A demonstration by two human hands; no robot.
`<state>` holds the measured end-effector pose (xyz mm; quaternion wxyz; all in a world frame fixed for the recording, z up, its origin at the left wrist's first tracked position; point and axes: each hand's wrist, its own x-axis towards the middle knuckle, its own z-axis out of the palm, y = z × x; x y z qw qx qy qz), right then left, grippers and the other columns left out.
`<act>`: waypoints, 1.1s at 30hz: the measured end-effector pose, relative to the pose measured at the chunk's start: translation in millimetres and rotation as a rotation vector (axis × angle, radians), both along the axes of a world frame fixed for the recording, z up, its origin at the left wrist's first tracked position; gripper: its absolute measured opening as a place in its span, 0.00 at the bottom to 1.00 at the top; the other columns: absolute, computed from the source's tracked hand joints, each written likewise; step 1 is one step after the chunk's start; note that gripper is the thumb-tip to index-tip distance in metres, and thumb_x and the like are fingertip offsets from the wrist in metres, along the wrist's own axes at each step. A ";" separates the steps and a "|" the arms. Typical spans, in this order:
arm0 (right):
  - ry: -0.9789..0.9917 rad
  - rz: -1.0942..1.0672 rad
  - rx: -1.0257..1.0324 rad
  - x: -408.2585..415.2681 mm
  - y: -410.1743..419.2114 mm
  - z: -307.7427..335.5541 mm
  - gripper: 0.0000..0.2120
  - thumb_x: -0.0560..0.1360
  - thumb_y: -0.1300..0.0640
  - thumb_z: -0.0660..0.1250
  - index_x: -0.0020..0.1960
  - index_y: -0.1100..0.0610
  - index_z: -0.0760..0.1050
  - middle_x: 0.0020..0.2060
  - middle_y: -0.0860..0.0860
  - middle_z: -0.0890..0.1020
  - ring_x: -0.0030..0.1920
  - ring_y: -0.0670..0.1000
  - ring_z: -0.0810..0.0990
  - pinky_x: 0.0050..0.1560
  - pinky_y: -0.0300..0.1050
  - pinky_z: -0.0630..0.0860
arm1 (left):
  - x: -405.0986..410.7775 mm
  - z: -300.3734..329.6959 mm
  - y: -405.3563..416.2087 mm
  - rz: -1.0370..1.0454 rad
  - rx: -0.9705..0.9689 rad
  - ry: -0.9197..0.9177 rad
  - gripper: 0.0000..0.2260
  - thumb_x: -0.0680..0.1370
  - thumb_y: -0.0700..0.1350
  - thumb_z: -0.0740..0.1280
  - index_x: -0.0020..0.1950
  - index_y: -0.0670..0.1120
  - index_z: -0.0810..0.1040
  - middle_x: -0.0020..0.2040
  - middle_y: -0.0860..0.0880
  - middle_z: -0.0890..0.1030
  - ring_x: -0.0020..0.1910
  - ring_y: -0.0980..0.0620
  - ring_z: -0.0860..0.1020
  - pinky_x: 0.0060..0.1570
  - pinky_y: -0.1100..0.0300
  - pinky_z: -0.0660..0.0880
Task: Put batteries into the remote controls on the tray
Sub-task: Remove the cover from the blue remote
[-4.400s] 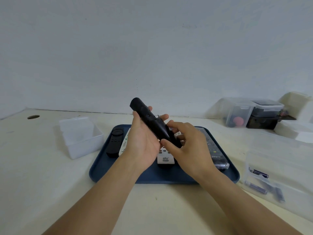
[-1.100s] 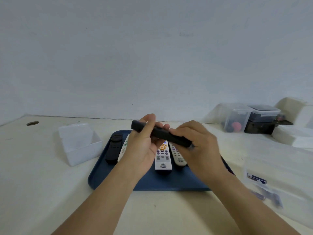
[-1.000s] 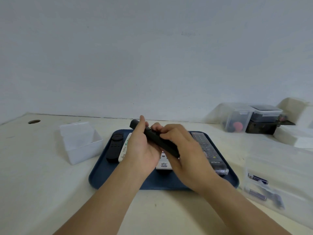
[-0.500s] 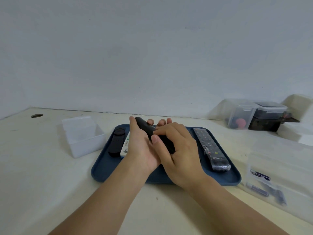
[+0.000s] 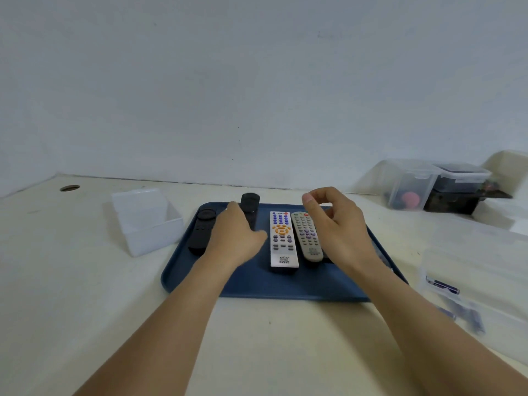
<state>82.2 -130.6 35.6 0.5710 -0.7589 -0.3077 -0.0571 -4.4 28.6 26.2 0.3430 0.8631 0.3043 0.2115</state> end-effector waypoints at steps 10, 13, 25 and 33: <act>-0.057 -0.008 0.002 1.6 -0.5 -1.3 0.06 0.80 0.46 0.65 0.50 0.47 0.78 0.45 0.43 0.81 0.40 0.45 0.77 0.37 0.31 0.71 | 2.6 0.0 -13.1 -0.095 0.112 0.207 0.13 0.75 0.44 0.71 0.37 0.44 0.69 0.34 0.49 0.72 0.30 0.54 0.70 0.27 0.60 0.65; -0.085 -0.011 -0.014 2.2 -0.5 -2.5 0.07 0.80 0.47 0.65 0.48 0.48 0.78 0.43 0.42 0.80 0.39 0.44 0.76 0.38 0.31 0.70 | -5.0 8.9 -16.0 -0.045 0.287 0.187 0.18 0.74 0.49 0.72 0.35 0.46 0.64 0.34 0.50 0.69 0.30 0.55 0.67 0.26 0.60 0.60; -0.513 0.265 -0.813 2.3 -4.9 -21.1 0.30 0.79 0.34 0.58 0.77 0.46 0.64 0.78 0.43 0.63 0.79 0.46 0.54 0.77 0.44 0.49 | -15.0 -1.7 19.7 0.079 0.460 0.435 0.23 0.74 0.52 0.71 0.67 0.48 0.72 0.64 0.45 0.76 0.62 0.43 0.74 0.47 0.55 0.67; -0.368 0.284 -0.561 5.3 -4.0 -20.5 0.28 0.76 0.34 0.62 0.70 0.49 0.74 0.69 0.43 0.73 0.70 0.43 0.69 0.72 0.43 0.65 | -3.2 -8.0 19.1 0.147 0.377 0.323 0.14 0.81 0.45 0.64 0.63 0.39 0.68 0.60 0.40 0.77 0.57 0.40 0.76 0.44 0.54 0.67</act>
